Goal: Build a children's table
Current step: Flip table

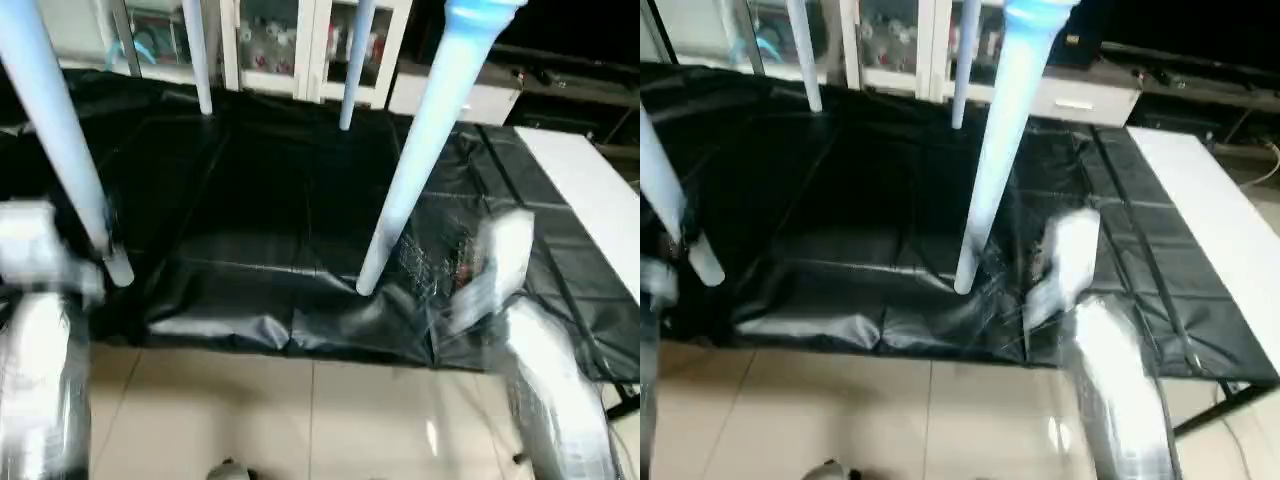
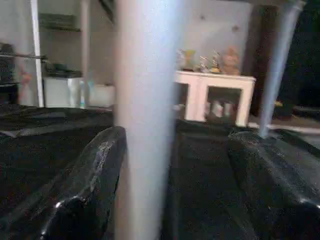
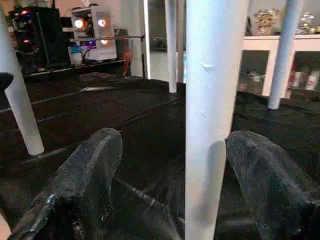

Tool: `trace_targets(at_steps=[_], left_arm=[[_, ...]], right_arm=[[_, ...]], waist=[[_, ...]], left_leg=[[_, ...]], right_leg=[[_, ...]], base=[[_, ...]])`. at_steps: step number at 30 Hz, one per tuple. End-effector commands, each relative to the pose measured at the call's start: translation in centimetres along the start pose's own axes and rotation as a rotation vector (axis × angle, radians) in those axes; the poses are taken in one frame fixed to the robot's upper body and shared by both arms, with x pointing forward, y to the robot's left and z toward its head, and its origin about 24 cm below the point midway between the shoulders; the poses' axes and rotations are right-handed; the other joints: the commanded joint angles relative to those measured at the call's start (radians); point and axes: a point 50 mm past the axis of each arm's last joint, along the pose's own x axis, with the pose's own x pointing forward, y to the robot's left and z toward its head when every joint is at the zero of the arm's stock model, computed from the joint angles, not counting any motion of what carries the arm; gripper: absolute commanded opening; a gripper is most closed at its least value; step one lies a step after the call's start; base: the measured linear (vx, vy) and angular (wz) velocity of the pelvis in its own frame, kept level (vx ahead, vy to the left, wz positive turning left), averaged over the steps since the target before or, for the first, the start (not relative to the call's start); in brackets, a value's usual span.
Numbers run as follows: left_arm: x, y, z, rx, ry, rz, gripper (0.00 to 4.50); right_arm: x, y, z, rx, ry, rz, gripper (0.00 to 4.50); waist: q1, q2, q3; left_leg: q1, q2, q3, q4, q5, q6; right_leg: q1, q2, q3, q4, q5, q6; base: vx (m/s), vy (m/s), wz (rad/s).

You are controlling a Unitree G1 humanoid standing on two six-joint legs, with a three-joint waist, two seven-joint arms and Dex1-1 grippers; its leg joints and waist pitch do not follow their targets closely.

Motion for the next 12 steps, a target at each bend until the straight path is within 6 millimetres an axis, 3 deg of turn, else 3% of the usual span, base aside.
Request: trace_targets(at_steps=[1, 2, 3, 4, 5, 6, 7, 8, 9, 10, 11, 12], left_arm=[[-0.3, -2.0, -0.3, -0.021, 0.054, -0.067, 3.58], [-0.4, -2.3, -0.4, -0.023, 0.059, -0.069, 3.58], [-0.8, -3.7, -0.8, -0.036, 0.09, -0.081, 3.58], [-0.9, -4.4, -1.1, -0.038, 0.108, -0.083, 3.58], [-0.7, -4.8, -1.2, -0.038, 0.12, -0.075, 3.58], [-0.6, -5.0, -1.3, -0.038, 0.123, -0.07, 3.58], [-0.3, -5.2, -1.4, -0.036, 0.132, -0.062, 3.58], [-0.1, -5.3, -1.4, -0.036, 0.138, -0.057, 3.58], [-0.1, -5.4, -1.4, -0.039, 0.14, -0.058, 3.58], [0.1, -5.4, -1.4, -0.038, 0.139, -0.068, 3.58], [0.1, -5.4, -1.3, -0.031, 0.141, -0.068, 3.58], [0.0, -5.4, -1.3, -0.024, 0.145, -0.07, 3.58]], right_arm=[[-0.5, -0.1, 0.6, -0.038, -0.002, -0.054, 3.66], [-0.5, -0.2, 0.5, -0.039, 0.007, -0.072, 3.66], [-1.0, -0.9, -0.2, -0.054, 0.059, -0.185, 3.66], [-1.3, -1.3, -0.6, -0.058, 0.085, -0.248, 3.66], [-1.2, -1.6, -0.7, -0.062, 0.098, -0.287, 3.66], [-1.1, -1.8, -0.7, -0.062, 0.107, -0.312, 3.66], [-0.9, -2.1, -0.8, -0.064, 0.117, -0.334, 3.66], [-0.7, -2.2, -0.8, -0.067, 0.126, -0.348, 3.66], [-0.6, -2.3, -0.8, -0.072, 0.133, -0.356, 3.66], [-0.4, -2.4, -0.8, -0.085, 0.144, -0.362, 3.66], [-0.4, -2.5, -0.8, -0.089, 0.147, -0.363, 3.66], [-0.4, -2.5, -0.9, -0.088, 0.154, -0.366, 3.66]], waist=[[-0.009, 0.023, -0.046], [-0.01, 0.024, -0.04], [-0.011, 0.034, -0.036], [-0.02, 0.029, -0.035], [-0.022, 0.033, -0.031], [-0.028, 0.035, -0.03], [-0.047, 0.043, -0.03], [-0.05, 0.053, -0.027], [-0.055, 0.059, -0.023], [-0.029, 0.068, -0.035], [-0.029, 0.068, -0.035], [-0.018, 0.046, -0.032]], left_leg=[[0.044, 0.055, -0.033, -0.096, -0.562, -0.075], [0.051, 0.053, -0.036, -0.093, -0.59, -0.08], [0.055, 0.053, -0.039, -0.094, -0.612, -0.087], [0.057, 0.049, -0.045, -0.094, -0.635, -0.096], [0.06, 0.05, -0.049, -0.099, -0.658, -0.102], [0.073, 0.047, -0.051, -0.096, -0.7, -0.107], [0.075, 0.049, -0.062, -0.106, -0.756, -0.111], [0.066, 0.055, -0.068, -0.121, -0.788, -0.115], [0.052, 0.063, -0.07, -0.146, -0.834, -0.119], [-0.03, 0.083, -0.052, -0.223, -0.921, -0.12], [-0.03, 0.083, -0.052, -0.223, -0.921, -0.12], [-0.011, 0.068, -0.023, -0.217, -0.866, -0.099]], right_leg=[[0.0, -0.074, 0.048, -0.108, -0.467, -0.09], [-0.008, -0.078, 0.047, -0.123, -0.563, -0.064], [-0.012, -0.077, 0.044, -0.13, -0.61, -0.051], [-0.005, -0.075, 0.033, -0.139, -0.668, -0.028], [-0.004, -0.071, 0.026, -0.145, -0.69, -0.019], [-0.008, -0.063, 0.012, -0.156, -0.711, -0.005], [0.012, -0.056, -0.016, -0.159, -0.668, -0.007], [0.025, -0.052, -0.025, -0.15, -0.635, -0.011], [0.041, -0.04, -0.037, -0.131, -0.586, -0.02], [0.12, -0.024, -0.032, 0.06, -0.252, -0.054], [0.12, -0.024, -0.032, 0.06, -0.252, -0.054], [0.084, -0.03, 0.014, 0.066, -0.336, -0.034]], base=[[0.0, 0.0, 0.0], [0.0, 0.0, 0.0], [0.0, 0.0, 0.0], [0.0, 0.0, 0.0], [0.0, 0.0, 0.0], [0.0, 0.0, 0.0], [-0.063, 0.029, -0.04], [-0.067, 0.039, -0.1], [-0.152, 0.053, -0.21], [-0.117, 0.037, -0.18], [-0.111, -0.012, -0.1], [0.0, 0.0, 0.0]])
